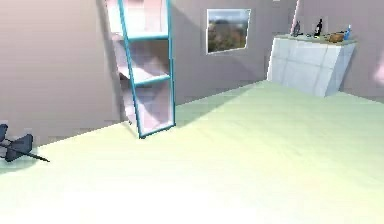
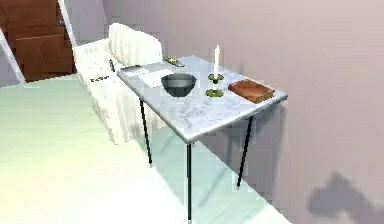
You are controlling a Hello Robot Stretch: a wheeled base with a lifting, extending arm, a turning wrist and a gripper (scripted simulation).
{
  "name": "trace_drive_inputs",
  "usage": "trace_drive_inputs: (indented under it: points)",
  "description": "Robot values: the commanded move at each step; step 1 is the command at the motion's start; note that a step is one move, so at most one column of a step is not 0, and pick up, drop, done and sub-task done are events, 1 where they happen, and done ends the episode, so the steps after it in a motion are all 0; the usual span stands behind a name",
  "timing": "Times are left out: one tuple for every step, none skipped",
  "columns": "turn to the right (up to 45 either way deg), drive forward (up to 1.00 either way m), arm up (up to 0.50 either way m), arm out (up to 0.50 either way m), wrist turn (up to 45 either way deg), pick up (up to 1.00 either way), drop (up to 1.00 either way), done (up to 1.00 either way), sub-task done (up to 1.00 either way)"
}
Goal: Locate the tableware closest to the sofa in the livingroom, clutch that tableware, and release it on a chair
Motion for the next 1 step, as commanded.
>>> trace_drive_inputs:
  points:
    - [42.0, 0.0, 0.0, 0.0, 0.0, 0.0, 0.0, 0.0, 0.0]
